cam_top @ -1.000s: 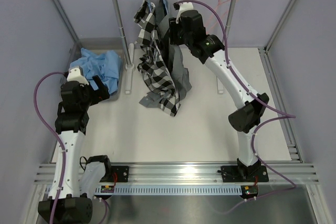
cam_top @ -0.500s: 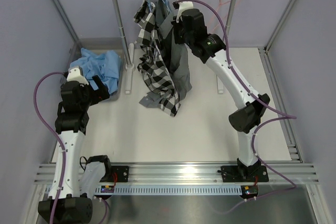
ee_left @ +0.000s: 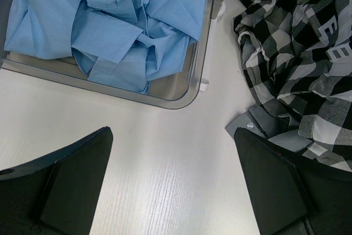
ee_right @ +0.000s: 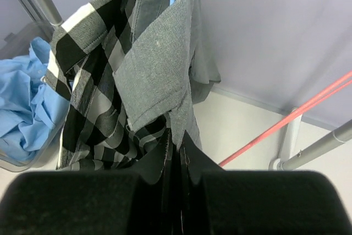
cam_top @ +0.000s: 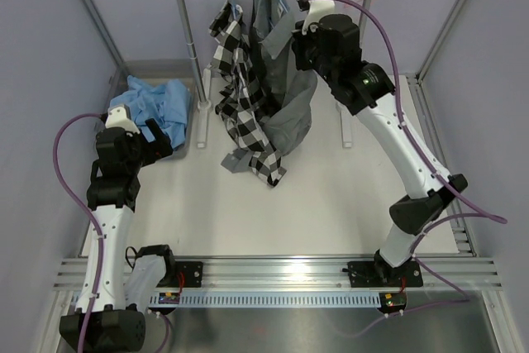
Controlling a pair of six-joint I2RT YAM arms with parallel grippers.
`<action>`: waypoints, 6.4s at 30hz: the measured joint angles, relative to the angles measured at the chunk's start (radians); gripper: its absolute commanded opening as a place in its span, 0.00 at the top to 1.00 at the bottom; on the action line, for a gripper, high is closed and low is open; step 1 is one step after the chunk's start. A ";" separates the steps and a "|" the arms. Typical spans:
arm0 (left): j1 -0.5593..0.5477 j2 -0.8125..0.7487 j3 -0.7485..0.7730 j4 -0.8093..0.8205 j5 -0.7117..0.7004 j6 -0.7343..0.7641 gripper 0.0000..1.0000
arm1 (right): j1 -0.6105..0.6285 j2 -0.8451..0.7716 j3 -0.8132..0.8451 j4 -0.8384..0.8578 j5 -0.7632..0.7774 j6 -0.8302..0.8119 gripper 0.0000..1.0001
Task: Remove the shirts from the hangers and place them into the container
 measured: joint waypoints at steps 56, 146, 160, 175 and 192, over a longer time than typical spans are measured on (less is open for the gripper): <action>0.000 0.052 0.000 0.000 0.031 -0.010 0.01 | 0.003 -0.770 -0.098 -0.228 -0.339 -0.050 1.00; -0.956 0.489 0.425 0.232 -0.527 -0.050 1.00 | 0.005 -0.800 -0.918 0.005 -0.358 0.208 0.15; -1.047 0.607 0.481 0.238 -0.743 -0.096 1.00 | 0.143 -0.628 -0.975 0.036 -0.057 0.483 0.16; -1.066 0.608 0.485 0.239 -0.793 -0.084 1.00 | 0.173 -0.471 -0.953 0.073 0.006 0.568 0.47; -1.068 0.518 0.380 0.254 -0.823 -0.051 1.00 | 0.157 -0.520 -0.947 0.000 0.108 0.511 1.00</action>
